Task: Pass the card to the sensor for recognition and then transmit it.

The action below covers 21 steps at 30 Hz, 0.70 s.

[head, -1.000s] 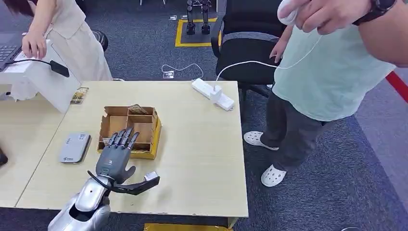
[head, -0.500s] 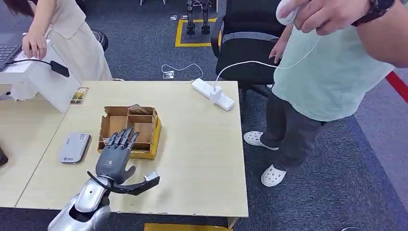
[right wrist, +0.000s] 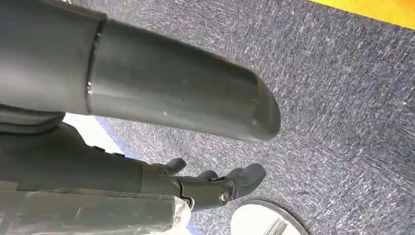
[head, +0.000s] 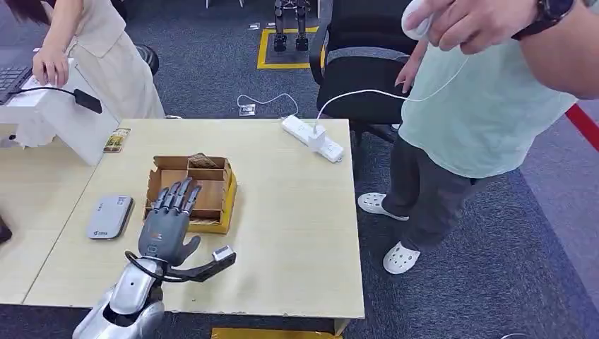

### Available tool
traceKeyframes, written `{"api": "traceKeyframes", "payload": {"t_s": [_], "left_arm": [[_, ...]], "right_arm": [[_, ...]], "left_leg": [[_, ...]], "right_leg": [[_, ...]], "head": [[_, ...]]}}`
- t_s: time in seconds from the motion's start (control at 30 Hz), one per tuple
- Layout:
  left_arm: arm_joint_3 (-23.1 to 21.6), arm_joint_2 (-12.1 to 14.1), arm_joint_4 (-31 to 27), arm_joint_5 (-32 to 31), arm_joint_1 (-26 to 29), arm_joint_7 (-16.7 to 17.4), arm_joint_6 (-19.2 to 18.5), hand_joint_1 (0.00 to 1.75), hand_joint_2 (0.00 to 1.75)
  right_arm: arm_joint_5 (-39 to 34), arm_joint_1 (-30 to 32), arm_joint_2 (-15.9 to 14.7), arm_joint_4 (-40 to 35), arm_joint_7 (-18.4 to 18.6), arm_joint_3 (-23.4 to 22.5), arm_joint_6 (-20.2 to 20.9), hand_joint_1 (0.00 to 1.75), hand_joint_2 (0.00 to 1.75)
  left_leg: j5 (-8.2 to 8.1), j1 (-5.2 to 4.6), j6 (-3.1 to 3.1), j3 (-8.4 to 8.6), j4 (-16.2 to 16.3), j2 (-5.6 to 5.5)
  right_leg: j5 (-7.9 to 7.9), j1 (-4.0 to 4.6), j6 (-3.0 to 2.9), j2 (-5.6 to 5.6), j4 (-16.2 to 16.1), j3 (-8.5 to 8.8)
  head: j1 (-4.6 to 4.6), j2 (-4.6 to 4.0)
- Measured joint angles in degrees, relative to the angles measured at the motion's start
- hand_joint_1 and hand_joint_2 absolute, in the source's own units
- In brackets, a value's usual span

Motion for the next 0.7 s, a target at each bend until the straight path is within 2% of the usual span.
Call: {"api": "traceKeyframes", "payload": {"t_s": [0.7], "left_arm": [[0.8,-1.5,1.6,-0.8,-0.8,0.5,-0.1,0.0,1.75]], "right_arm": [[-0.1,0.0,0.0,0.0,0.0,0.1,0.0,0.0,0.0]], "left_leg": [[0.0,0.0,0.0,0.0,0.0,0.0]], "right_leg": [[0.0,0.0,0.0,0.0,0.0,0.0]], "head": [[0.0,0.0]]}}
